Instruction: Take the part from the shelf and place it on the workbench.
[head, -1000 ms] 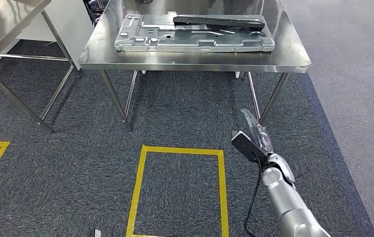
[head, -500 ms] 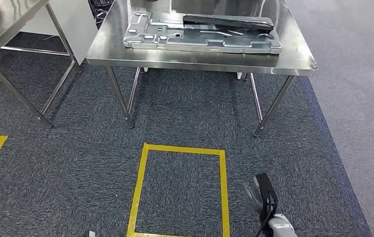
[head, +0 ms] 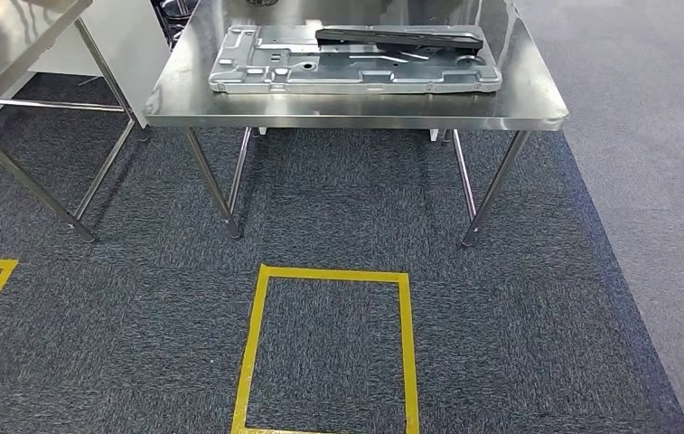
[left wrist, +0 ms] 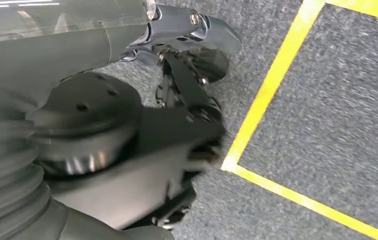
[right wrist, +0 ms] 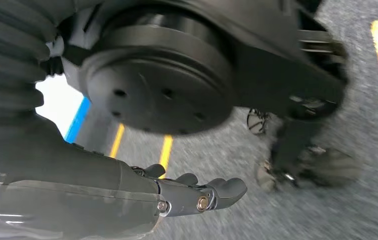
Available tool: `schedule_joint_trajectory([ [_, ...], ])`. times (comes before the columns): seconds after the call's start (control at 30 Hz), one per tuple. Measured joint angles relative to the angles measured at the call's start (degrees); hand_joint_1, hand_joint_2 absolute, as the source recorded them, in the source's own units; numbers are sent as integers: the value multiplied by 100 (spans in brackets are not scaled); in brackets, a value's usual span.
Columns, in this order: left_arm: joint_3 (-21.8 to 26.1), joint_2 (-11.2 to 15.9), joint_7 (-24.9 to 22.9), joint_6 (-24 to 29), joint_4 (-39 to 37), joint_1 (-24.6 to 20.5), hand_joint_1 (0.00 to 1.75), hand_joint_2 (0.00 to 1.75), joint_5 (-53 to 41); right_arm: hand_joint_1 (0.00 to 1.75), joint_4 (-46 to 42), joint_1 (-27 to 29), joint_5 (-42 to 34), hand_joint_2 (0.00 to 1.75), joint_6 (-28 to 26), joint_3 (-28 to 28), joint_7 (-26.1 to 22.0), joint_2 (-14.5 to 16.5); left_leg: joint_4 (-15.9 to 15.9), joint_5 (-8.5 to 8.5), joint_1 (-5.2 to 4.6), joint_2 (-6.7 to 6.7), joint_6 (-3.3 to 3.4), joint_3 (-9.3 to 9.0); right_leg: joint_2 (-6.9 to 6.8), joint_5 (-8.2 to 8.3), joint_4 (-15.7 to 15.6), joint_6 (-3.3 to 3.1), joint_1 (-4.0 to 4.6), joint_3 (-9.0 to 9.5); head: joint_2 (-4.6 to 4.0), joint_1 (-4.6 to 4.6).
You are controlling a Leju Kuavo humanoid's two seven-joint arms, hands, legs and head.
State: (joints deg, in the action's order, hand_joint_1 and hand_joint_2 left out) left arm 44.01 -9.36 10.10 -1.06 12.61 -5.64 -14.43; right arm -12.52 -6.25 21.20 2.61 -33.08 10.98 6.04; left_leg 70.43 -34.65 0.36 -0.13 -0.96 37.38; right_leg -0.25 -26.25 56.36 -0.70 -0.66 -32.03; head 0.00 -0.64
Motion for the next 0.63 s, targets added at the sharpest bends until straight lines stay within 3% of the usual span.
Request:
schedule_joint_trajectory([
  [0.03,-11,12,-9,14,0,23,0,175,-8,0,14,41,-25,175,-29,-54,-4,39,230,-66,4,0,-13,89,3,0,5,-1,1,-1,0,0],
  [0.07,-23,22,-13,24,0,43,0,175,-20,0,24,73,-50,175,-59,-105,-23,64,261,-26,10,1,-19,89,5,-1,13,1,1,-2,0,0],
  [0.1,-39,32,-15,32,0,58,0,175,-35,0,31,98,-75,175,-85,-155,-58,90,74,111,16,1,-18,-17,9,-3,23,5,1,-2,0,0],
  [0.17,-77,50,-20,39,1,56,0,175,-82,0,36,124,-115,175,-118,-245,-174,128,-697,450,24,0,11,-420,17,-13,54,33,6,-5,0,0],
  [0.23,-117,61,-42,48,1,28,0,175,-145,0,37,127,-137,175,-147,-312,-309,157,-1232,597,7,-3,64,-684,22,-21,83,92,19,-12,0,4],
  [0.3,-159,62,-82,71,1,12,0,175,-229,0,37,124,-140,175,-167,-366,-423,169,-1317,606,-13,-5,109,-707,25,-32,88,132,30,-16,0,9],
  [0.4,-259,51,-126,90,0,3,0,175,-354,0,38,122,-73,175,-188,-410,-509,170,-1338,631,-19,-3,131,-710,26,-41,80,39,31,-18,-1,12],
  [0.43,-287,44,-130,91,0,-6,0,175,-374,0,39,122,-30,175,-200,-413,-508,170,-1335,635,-23,-2,142,-706,26,-15,69,43,28,-17,-1,13],
  [0.53,-321,25,-143,115,0,-32,0,175,-372,0,45,121,50,175,-237,-414,-489,170,-1329,645,-31,0,178,-687,29,35,32,128,21,-11,0,13],
  [0.63,-325,18,-200,177,0,-24,0,175,-349,0,46,121,55,175,-243,-414,-486,170,-1327,646,-36,1,194,-679,30,46,17,156,16,-9,-1,12],
])
